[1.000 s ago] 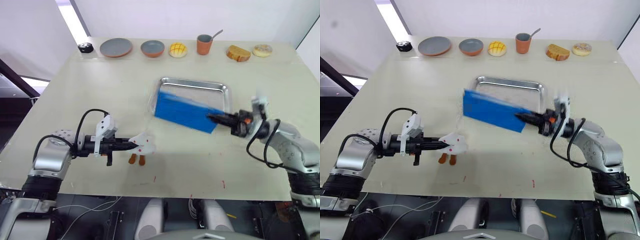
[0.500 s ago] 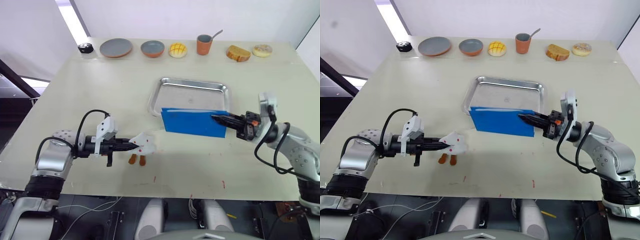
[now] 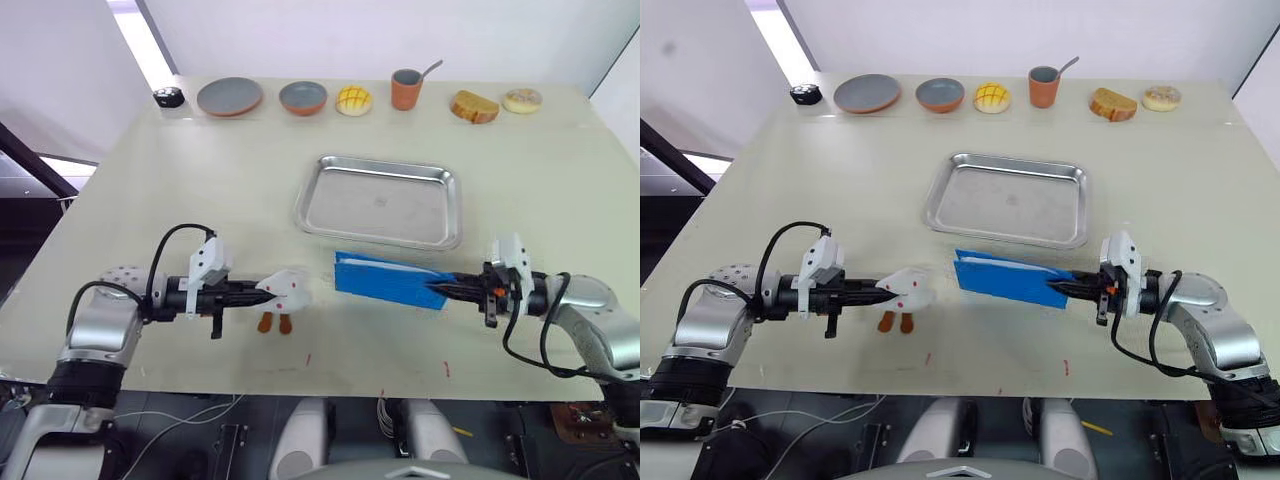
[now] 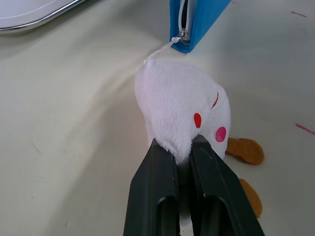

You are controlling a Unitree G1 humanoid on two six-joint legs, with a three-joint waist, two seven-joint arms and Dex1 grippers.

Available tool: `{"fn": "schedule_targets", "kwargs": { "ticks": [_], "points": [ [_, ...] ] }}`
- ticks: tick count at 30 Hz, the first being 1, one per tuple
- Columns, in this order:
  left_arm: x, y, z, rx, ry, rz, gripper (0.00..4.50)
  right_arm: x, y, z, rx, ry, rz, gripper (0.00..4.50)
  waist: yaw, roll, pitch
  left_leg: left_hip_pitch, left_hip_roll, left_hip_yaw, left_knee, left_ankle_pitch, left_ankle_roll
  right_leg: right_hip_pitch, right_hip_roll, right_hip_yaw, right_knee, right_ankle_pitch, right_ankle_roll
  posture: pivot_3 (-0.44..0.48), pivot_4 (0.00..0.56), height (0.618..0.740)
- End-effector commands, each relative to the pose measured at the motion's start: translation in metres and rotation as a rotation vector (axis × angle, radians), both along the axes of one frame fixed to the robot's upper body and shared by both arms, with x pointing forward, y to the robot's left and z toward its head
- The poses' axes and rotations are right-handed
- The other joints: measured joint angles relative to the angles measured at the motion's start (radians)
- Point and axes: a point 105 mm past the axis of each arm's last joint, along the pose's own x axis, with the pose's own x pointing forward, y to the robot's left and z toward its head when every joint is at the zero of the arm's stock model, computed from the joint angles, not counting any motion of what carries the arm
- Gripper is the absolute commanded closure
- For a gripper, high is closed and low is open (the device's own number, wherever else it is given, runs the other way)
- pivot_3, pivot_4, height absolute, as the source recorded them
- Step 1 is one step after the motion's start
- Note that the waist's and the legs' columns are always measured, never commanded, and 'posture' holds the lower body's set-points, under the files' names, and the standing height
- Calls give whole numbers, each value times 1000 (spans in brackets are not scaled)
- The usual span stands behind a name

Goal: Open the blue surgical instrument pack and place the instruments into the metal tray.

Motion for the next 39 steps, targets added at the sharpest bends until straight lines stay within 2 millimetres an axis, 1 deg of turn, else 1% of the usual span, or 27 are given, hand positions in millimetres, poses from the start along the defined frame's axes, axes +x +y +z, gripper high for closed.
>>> {"fn": "schedule_targets", "kwargs": {
  "ticks": [1,2,3,5,6,7,9,12,14,16,18,21,26,30,34,39],
  "points": [
    [-9,1,2,-49,50,-37,4094,-3,-1,-9,-78,-28,32,4500,0,0,0,0,0,0,0,0,0,0,0,0,0,0,0,0,150,740],
    [-11,1,8,-83,62,-36,3709,-4,-1,-11,-92,-32,38,4500,0,0,0,0,0,0,0,0,0,0,0,0,0,0,0,0,150,740],
    [-12,4,11,-97,56,-32,3436,-6,-1,-12,-101,-38,42,4500,-1,0,0,0,0,0,0,0,0,0,1,0,0,0,0,0,150,740],
    [-11,12,17,-99,11,-9,2595,-7,-1,-12,-107,-48,45,4500,-1,0,0,0,1,0,0,0,0,0,1,0,0,0,0,0,150,740],
    [-11,15,21,-119,0,5,2427,-7,-1,-12,-106,-51,45,4500,-2,-1,0,0,1,0,0,0,0,0,1,0,0,0,0,0,150,740],
    [-16,16,29,-160,6,-11,1913,-7,-2,-12,-110,-59,45,4500,-2,-1,0,0,1,0,0,0,0,0,1,0,0,0,0,0,150,740],
    [-21,15,47,-252,31,-21,1913,-8,-2,-11,-120,-70,50,4500,-2,-2,1,0,2,0,0,0,0,0,2,0,0,0,0,0,150,740],
    [-18,12,66,-315,26,-16,1913,-9,-2,-11,-130,-79,62,4500,2,-2,0,0,3,-1,0,0,0,0,1,-1,0,0,0,0,150,740],
    [-7,5,81,-360,-15,-9,1913,-9,-1,-9,-134,-86,71,4500,4,-2,0,0,2,-1,1,0,0,1,1,-1,0,0,0,0,150,740],
    [3,-5,85,-353,-67,-17,1913,-8,-1,-8,-135,-88,76,4500,5,-3,0,0,2,-2,1,0,0,1,1,-2,0,0,0,0,150,740],
    [10,-20,78,-292,-117,-61,1913,-6,-1,-6,-140,-91,84,4500,0,-2,0,0,1,-2,1,0,0,2,2,-2,0,0,0,0,150,740],
    [20,-38,70,-248,-183,-113,1913,-3,-2,-5,-147,-94,90,4500,-2,-2,0,0,0,-1,1,0,0,1,2,0,-1,0,0,0,150,740],
    [26,-64,57,-207,-236,-216,1913,-1,-2,-3,-155,-97,99,4500,1,-3,0,0,0,-1,1,0,0,0,2,0,-1,0,0,0,150,740],
    [29,-76,51,-208,-245,-253,1913,-1,0,-1,-158,-100,105,4500,0,-3,0,0,0,0,1,0,0,0,2,0,0,0,0,0,150,740],
    [27,-87,41,-187,-254,-304,1913,0,3,1,-157,-103,110,4500,0,-3,0,0,0,-1,1,0,0,0,3,0,0,0,0,0,150,740],
    [28,-101,33,-195,-280,-322,1913,0,5,3,-152,-103,113,4500,-1,-3,0,0,0,-1,2,0,0,0,3,0,0,0,0,0,150,740]
  ]
}}
